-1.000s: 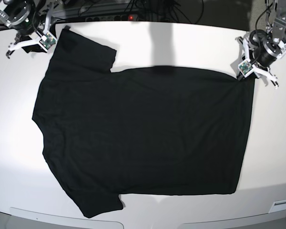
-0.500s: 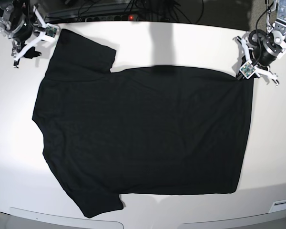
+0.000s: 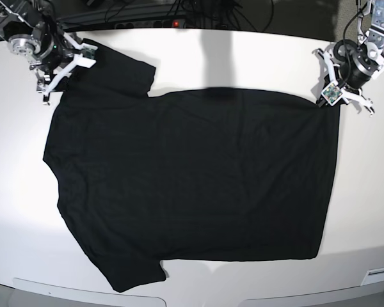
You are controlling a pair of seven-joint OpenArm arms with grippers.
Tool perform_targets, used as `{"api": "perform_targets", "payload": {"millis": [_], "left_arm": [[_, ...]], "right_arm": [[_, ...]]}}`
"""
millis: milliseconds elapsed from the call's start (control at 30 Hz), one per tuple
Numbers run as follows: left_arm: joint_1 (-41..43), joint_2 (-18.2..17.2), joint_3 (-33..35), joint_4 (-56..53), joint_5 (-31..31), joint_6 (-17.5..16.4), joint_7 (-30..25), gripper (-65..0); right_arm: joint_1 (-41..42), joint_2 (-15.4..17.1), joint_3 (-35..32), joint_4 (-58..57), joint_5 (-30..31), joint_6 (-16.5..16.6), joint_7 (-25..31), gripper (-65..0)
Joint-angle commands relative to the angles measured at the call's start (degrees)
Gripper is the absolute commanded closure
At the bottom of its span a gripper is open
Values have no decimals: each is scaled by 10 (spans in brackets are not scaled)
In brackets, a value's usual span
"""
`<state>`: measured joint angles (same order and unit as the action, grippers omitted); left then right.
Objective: Fold the T-shirt properly
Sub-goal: 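Lower both grippers and pinch the shirt's shoulder corners, then pull both held corners back to straighten the shirt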
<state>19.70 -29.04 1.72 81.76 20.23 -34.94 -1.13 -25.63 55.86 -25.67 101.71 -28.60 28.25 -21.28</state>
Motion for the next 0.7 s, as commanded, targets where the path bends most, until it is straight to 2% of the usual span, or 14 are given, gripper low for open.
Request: {"api": "perform_targets", "payload": {"millis": [0,200,433,567,667], "left_arm": [[14,-2,7,-10,26,-51,63,0],[14,-2,7,-10,26,-51,74,0],[14,-2,7,-10,26,-51,78,0],[14,-2,7,-10,26,-51,88,0],[14,-2,7,-10,26,-51,97,0]], "right_arm": [[9,9,-8,3,3,2,4,-344],[36,6,-38,2,3,2,3,-344],[52,-40,-38,-30,5,2,19,-342],[56,-44,-38,-40,21,6,17,-342],[56,-44,-38,-40,21,33,17,-317]]}}
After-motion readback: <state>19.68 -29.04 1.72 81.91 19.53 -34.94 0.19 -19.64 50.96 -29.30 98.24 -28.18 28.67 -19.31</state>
